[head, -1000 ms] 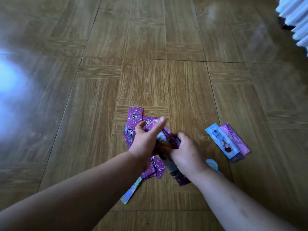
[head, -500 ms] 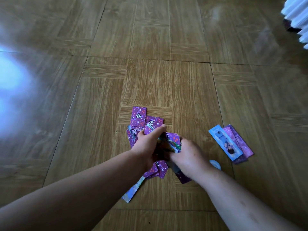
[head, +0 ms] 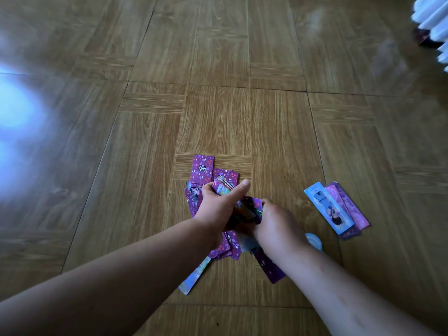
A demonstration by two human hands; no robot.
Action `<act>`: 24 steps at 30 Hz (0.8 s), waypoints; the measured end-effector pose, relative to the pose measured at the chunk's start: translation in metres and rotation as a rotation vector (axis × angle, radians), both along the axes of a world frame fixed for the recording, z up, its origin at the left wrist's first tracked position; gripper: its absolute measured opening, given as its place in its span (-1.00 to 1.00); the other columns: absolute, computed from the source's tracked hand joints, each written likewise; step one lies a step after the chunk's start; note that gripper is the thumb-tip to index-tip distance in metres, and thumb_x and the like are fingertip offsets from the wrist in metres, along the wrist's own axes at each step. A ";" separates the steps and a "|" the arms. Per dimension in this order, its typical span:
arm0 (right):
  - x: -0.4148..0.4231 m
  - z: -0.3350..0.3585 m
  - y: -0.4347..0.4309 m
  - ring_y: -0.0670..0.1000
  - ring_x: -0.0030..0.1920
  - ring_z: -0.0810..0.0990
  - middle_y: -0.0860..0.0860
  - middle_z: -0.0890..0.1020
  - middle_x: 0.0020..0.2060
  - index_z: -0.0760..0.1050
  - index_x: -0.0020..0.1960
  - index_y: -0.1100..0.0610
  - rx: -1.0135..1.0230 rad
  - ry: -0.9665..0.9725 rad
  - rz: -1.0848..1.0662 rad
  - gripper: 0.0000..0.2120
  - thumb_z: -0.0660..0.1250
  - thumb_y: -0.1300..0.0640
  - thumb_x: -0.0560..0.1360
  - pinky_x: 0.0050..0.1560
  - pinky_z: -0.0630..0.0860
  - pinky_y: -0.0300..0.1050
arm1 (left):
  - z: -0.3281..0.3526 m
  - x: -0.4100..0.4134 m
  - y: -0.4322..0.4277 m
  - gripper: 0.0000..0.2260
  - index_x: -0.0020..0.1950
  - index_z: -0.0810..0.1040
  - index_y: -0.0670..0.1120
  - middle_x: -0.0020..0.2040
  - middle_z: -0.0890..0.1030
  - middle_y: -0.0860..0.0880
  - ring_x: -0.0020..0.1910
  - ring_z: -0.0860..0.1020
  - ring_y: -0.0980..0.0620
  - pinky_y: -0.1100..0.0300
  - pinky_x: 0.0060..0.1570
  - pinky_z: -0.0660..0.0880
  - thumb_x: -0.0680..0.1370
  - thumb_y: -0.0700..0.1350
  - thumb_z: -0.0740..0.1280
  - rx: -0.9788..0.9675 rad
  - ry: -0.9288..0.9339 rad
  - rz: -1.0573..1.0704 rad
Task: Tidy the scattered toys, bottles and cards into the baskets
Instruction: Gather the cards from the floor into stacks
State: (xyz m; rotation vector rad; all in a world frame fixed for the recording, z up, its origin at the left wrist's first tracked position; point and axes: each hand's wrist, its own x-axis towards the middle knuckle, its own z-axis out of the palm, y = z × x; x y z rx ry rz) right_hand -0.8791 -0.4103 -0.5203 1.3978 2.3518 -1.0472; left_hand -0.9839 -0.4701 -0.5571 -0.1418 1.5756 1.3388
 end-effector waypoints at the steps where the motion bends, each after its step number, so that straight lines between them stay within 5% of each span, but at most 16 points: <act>1: -0.002 0.001 0.000 0.12 0.08 0.61 0.03 0.65 0.00 0.43 0.15 0.04 0.054 -0.032 0.025 -0.59 0.47 -0.06 0.40 -0.15 0.40 -0.12 | 0.001 0.001 0.001 -0.36 0.24 0.31 -0.01 -0.03 0.64 -0.15 -0.25 0.67 -0.03 0.02 -0.26 0.63 0.33 0.08 0.59 0.004 0.010 -0.004; 4: -0.004 0.001 -0.001 0.17 0.05 0.60 0.07 0.63 -0.04 0.29 0.02 0.06 0.114 -0.014 0.022 -0.63 0.44 -0.04 0.43 -0.20 0.39 -0.08 | -0.002 0.002 0.004 -0.45 0.14 0.35 -0.05 -0.03 0.63 -0.21 -0.19 0.68 -0.15 -0.10 -0.21 0.65 0.34 0.02 0.60 -0.016 0.059 0.030; 9: -0.001 0.004 -0.002 0.07 -0.19 0.54 -0.05 0.58 -0.22 0.32 -0.07 0.05 0.024 0.078 -0.107 -0.43 0.55 -0.24 0.20 -0.38 0.32 -0.12 | -0.003 -0.003 0.000 -0.26 0.15 0.30 0.04 0.03 0.66 -0.17 -0.03 0.67 -0.19 -0.21 0.03 0.60 0.12 0.25 0.55 -0.089 0.056 0.099; 15: 0.013 -0.001 0.005 -0.07 -0.28 0.56 -0.11 0.59 -0.30 0.41 -0.11 0.06 -0.161 0.214 -0.069 -0.68 0.54 0.04 0.34 -0.33 0.38 -0.41 | -0.001 -0.019 -0.003 -0.35 0.14 0.37 0.02 0.04 0.60 -0.09 0.03 0.63 -0.13 -0.18 0.09 0.58 0.17 0.23 0.50 -0.083 0.190 0.253; 18: 0.025 -0.001 0.018 0.04 -0.17 0.68 0.00 0.70 -0.24 0.50 -0.10 0.11 -0.267 0.301 -0.146 -0.68 0.58 0.03 0.30 -0.09 0.58 -0.06 | 0.004 -0.040 -0.007 -0.56 0.10 0.36 0.05 -0.04 0.55 -0.07 -0.09 0.58 -0.08 -0.06 -0.03 0.59 0.32 0.09 0.44 -0.089 0.210 0.343; 21: 0.028 0.004 0.033 0.03 -0.12 0.70 0.02 0.72 -0.15 0.56 -0.04 0.13 -0.367 0.439 -0.333 -0.60 0.58 -0.02 0.24 0.01 0.60 0.03 | 0.003 -0.051 -0.013 -0.79 0.10 0.37 -0.04 -0.23 0.45 -0.06 -0.32 0.47 -0.03 0.10 -0.31 0.45 0.50 -0.20 0.28 0.020 0.092 0.325; 24: 0.016 -0.001 0.043 0.05 -0.12 0.69 0.00 0.71 -0.14 0.57 -0.01 0.11 -0.235 0.359 -0.340 -0.50 0.57 -0.17 0.22 0.02 0.60 0.12 | 0.010 -0.040 -0.012 -0.77 0.06 0.44 -0.03 -0.26 0.44 -0.06 -0.34 0.46 -0.04 0.08 -0.31 0.48 0.52 -0.32 0.19 0.133 -0.070 0.159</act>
